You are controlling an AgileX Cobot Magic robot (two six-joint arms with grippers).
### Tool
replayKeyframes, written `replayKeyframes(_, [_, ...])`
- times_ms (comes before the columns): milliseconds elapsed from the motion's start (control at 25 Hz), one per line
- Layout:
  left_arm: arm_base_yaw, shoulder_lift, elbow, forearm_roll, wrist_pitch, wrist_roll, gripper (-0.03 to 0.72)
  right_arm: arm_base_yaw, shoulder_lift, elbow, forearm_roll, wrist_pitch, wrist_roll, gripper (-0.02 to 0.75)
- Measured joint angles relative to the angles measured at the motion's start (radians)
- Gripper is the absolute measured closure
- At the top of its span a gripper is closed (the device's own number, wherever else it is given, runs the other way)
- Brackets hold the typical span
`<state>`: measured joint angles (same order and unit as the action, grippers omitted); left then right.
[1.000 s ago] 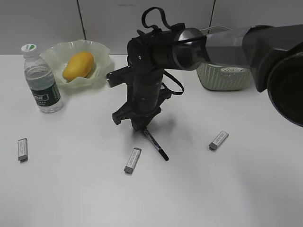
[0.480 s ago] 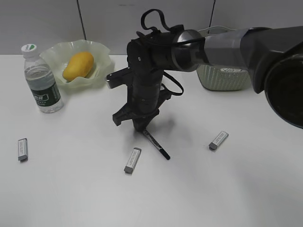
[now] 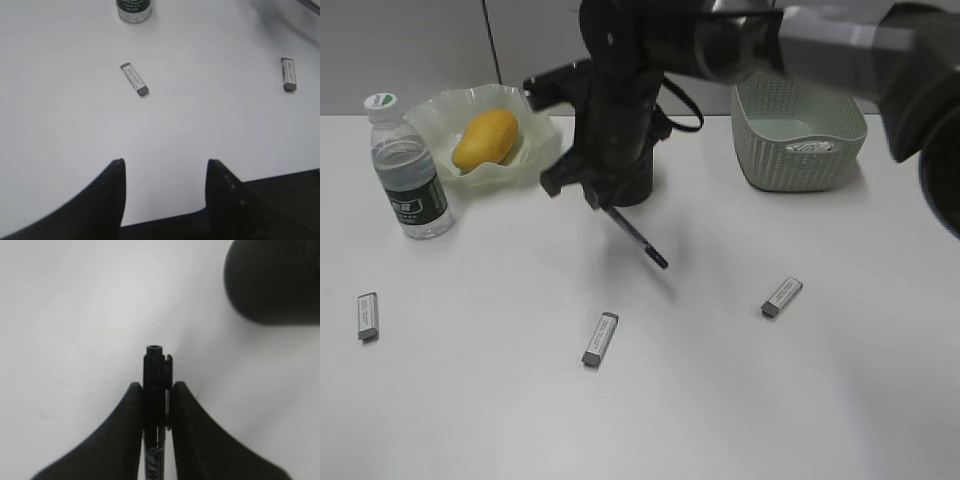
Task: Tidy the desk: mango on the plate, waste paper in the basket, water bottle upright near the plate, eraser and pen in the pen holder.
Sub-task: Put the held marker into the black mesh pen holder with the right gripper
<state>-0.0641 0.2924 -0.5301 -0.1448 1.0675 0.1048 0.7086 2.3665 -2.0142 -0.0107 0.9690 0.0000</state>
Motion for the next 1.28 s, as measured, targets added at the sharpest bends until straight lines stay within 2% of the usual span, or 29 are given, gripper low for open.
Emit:
replayKeyframes(120, [0.000, 0.000, 0.000, 0.000, 0.000, 0.000, 0.295, -0.001, -0.065, -0.042, -0.029, -0.068, -0.012, 0.590])
replayKeyframes(400, [0.000, 0.000, 0.000, 0.000, 0.000, 0.000, 0.295, -0.027, -0.129, -0.079, -0.105, -0.415, 0.035, 0.591])
replayKeyframes(600, [0.000, 0.000, 0.000, 0.000, 0.000, 0.000, 0.295, -0.051, -0.118, -0.078, -0.145, -0.568, 0.046, 0.593])
replayKeyframes(920, [0.000, 0.000, 0.000, 0.000, 0.000, 0.000, 0.295, -0.114, -0.048, -0.073, -0.157, -0.681, 0.057, 0.593])
replayKeyframes(1280, [0.000, 0.000, 0.000, 0.000, 0.000, 0.000, 0.295, -0.119, 0.042, -0.071, -0.157, -0.728, 0.086, 0.593])
